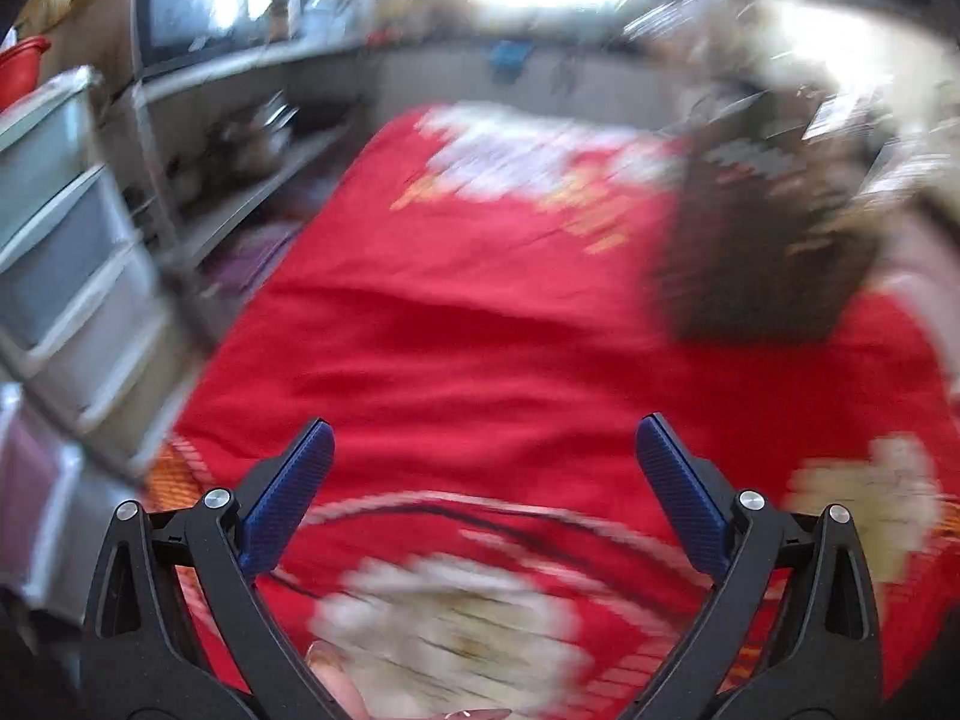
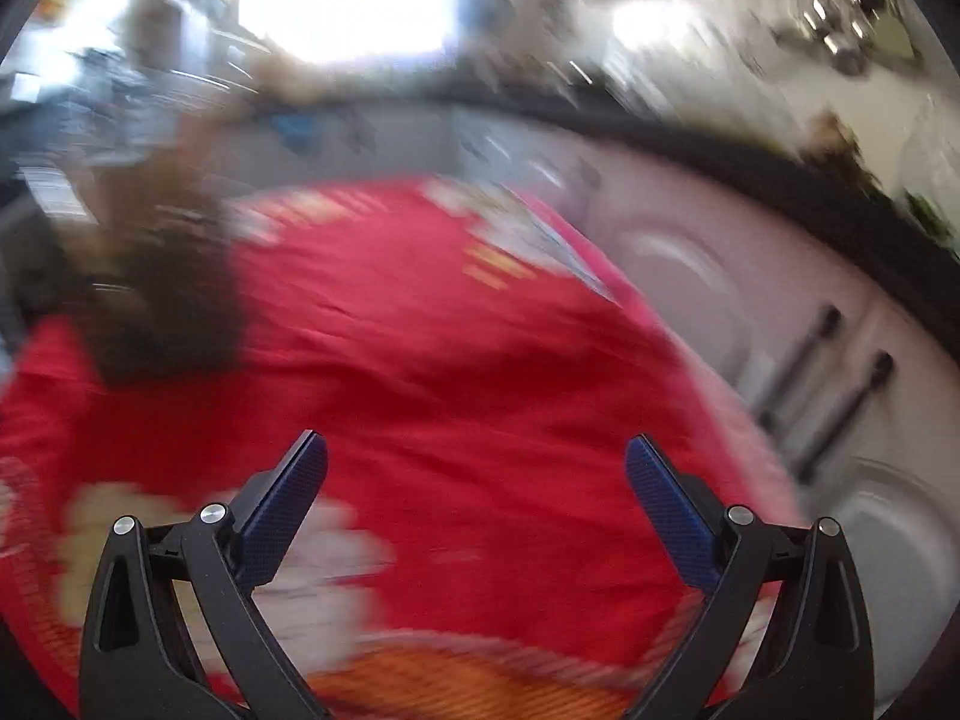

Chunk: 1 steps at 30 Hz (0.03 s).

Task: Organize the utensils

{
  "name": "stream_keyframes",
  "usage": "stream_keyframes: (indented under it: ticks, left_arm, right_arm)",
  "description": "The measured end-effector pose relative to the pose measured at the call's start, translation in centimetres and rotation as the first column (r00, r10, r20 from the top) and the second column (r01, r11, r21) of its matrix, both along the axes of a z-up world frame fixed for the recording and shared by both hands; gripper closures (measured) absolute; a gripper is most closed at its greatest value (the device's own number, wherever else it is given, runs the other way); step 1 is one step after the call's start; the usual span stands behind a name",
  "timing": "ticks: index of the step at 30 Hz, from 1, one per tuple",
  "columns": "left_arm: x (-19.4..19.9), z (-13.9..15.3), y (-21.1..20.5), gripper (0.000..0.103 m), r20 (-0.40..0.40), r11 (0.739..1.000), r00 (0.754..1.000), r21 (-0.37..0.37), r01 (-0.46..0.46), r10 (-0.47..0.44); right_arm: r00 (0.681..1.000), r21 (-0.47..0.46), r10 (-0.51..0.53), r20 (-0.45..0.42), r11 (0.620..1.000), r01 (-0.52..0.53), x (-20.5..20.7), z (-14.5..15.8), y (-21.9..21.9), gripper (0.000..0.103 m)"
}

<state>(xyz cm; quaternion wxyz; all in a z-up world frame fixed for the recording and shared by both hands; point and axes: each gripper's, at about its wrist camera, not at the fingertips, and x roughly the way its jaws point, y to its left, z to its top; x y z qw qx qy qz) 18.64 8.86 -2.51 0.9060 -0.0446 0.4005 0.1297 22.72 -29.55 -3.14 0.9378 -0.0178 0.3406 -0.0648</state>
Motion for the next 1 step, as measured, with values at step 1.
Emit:
stream_keyframes:
  ticks: [1]
  left_arm:
    - [0.74,-0.54,1.08,0.01,-0.024,1.0,1.0,-0.014,-0.021,0.021]
  right_arm:
    - [0.997,-0.011,-0.047,-0.062,0.999,0.046,1.8,-0.92,-1.89,0.006]
